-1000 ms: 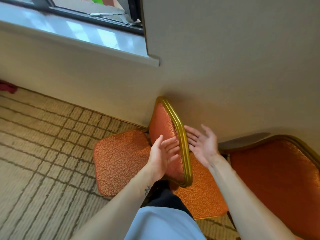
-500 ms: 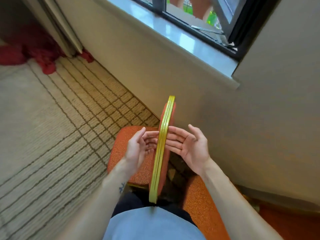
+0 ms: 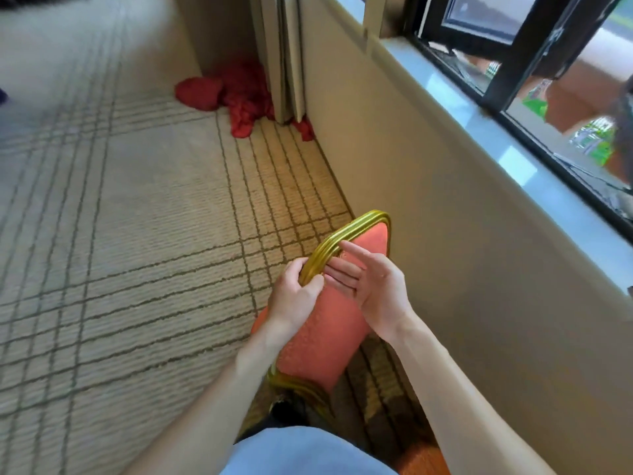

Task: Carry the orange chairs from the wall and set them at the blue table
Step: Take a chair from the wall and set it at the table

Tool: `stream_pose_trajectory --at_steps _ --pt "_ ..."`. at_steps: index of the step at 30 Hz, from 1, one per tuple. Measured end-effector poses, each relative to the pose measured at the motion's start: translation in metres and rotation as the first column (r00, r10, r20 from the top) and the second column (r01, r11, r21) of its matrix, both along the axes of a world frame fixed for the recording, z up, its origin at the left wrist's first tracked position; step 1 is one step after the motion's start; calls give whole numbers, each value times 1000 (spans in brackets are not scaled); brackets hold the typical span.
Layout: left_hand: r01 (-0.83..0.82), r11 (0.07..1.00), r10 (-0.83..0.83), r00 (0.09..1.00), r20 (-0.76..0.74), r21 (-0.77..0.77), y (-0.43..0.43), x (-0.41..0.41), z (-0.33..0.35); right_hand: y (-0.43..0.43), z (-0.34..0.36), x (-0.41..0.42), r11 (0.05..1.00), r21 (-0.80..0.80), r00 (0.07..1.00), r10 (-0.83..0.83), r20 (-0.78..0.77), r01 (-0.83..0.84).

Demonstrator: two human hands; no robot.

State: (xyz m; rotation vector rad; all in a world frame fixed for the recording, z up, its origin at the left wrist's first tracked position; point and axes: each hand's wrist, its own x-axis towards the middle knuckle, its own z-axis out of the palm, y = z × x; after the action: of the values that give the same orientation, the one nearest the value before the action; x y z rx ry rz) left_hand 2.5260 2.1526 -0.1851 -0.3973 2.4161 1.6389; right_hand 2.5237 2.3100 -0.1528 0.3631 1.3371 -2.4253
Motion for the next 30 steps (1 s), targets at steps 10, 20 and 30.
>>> stream_pose_trajectory --at_steps 10,20,30 --pt "-11 913 -87 971 -221 -408 -22 -58 -11 -14 5 -53 980 189 998 62 -30 -56" --pt "155 832 -316 922 -224 -533 -47 -134 7 -41 17 -107 547 807 918 159 -362 224" --pt "198 722 -413 892 -184 -663 -70 -176 10 -76 -9 -152 237 952 878 390 -276 194"
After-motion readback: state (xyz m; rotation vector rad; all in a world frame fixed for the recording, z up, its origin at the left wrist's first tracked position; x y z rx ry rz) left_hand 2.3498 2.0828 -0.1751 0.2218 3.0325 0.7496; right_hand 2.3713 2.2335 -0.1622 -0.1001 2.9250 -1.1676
